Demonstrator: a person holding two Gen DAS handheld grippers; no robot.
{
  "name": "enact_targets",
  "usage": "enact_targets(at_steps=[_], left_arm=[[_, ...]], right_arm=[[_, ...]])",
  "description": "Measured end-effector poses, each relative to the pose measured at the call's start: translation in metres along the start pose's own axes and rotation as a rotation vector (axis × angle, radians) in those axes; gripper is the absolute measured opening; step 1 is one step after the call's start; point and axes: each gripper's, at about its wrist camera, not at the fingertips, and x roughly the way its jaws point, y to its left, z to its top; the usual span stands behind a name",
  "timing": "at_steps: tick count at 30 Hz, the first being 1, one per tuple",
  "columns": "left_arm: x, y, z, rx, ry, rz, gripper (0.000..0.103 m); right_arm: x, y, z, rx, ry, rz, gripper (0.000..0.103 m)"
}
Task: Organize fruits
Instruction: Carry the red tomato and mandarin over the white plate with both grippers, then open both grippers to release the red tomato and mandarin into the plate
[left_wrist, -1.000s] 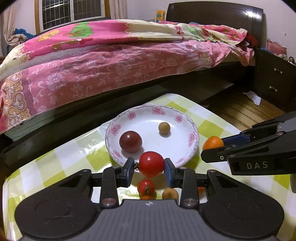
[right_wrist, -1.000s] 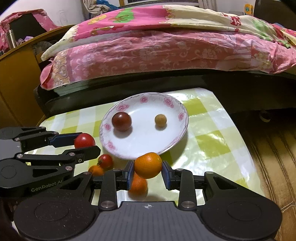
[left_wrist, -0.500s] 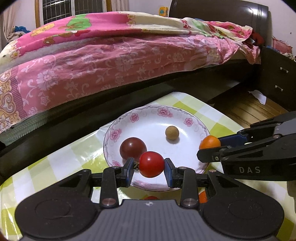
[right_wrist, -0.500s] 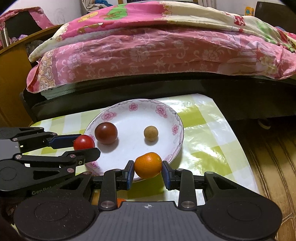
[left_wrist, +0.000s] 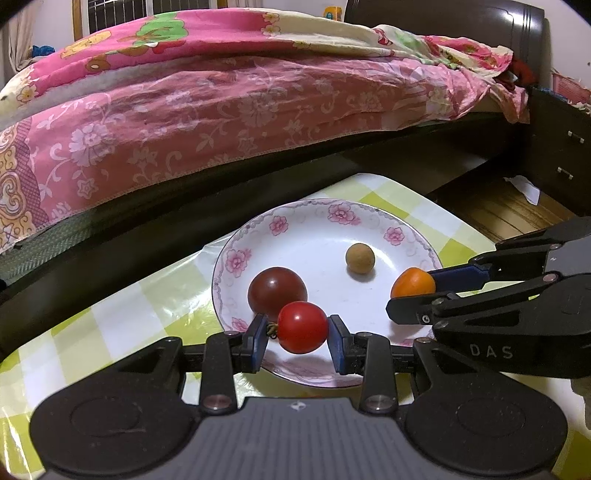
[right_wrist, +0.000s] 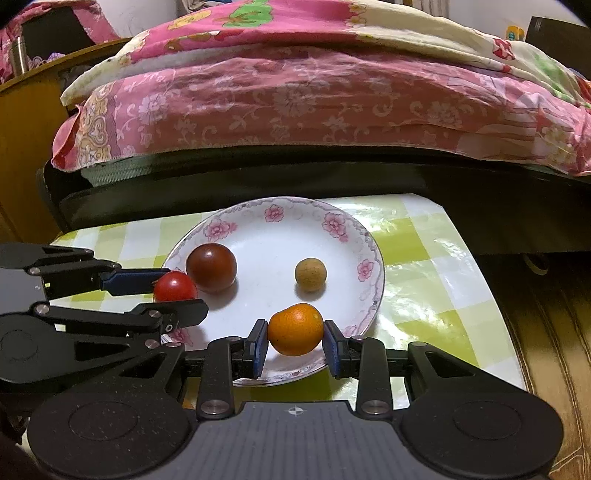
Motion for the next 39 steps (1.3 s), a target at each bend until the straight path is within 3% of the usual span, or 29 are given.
enact_targets(at_steps=[39], left_arm=[[0.011,-0.001,0.004,0.024,0.000,0.030,0.042]], right_arm=[[0.006,-0.003,0.002,0.015,-0.031,-0.016,0.029]])
